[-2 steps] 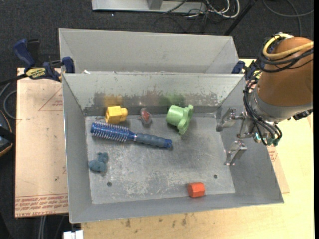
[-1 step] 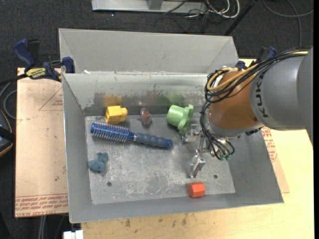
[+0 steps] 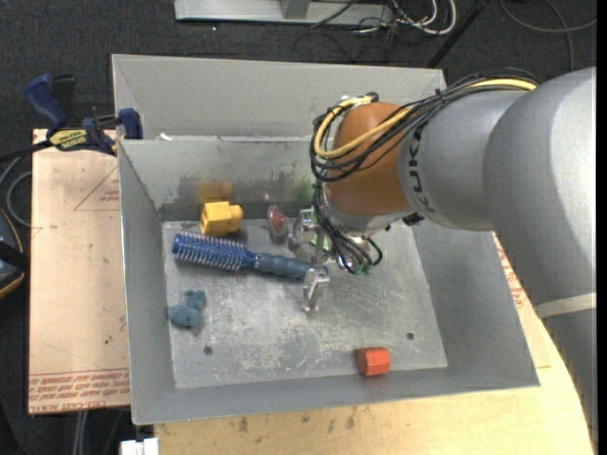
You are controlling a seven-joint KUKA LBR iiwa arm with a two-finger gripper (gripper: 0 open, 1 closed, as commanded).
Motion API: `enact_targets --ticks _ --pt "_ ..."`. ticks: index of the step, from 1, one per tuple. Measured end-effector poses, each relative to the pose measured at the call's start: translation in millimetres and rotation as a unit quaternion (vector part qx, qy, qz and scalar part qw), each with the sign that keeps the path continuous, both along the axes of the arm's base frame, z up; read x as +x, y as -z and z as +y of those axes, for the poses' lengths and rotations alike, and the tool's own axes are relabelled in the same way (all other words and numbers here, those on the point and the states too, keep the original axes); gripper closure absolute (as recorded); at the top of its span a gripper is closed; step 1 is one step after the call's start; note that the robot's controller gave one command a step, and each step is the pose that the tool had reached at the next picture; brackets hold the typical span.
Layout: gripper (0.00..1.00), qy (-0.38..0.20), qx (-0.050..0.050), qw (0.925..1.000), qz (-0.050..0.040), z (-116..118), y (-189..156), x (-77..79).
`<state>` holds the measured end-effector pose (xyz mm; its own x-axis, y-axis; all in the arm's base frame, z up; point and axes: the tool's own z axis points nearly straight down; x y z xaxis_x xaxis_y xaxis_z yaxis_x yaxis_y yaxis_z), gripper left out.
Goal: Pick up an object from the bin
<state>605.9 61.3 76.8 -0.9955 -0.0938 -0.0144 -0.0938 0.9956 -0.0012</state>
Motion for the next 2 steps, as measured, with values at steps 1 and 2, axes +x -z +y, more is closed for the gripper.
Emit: enact_targets --ticks 1,2 --pt "1.0 0.003 0.001 1.0 -0.0013 -1.2 -1.7 0.5" --pt "1.0 0.01 0.0 0.9999 0.0019 -45.0 -145.0 11.3"
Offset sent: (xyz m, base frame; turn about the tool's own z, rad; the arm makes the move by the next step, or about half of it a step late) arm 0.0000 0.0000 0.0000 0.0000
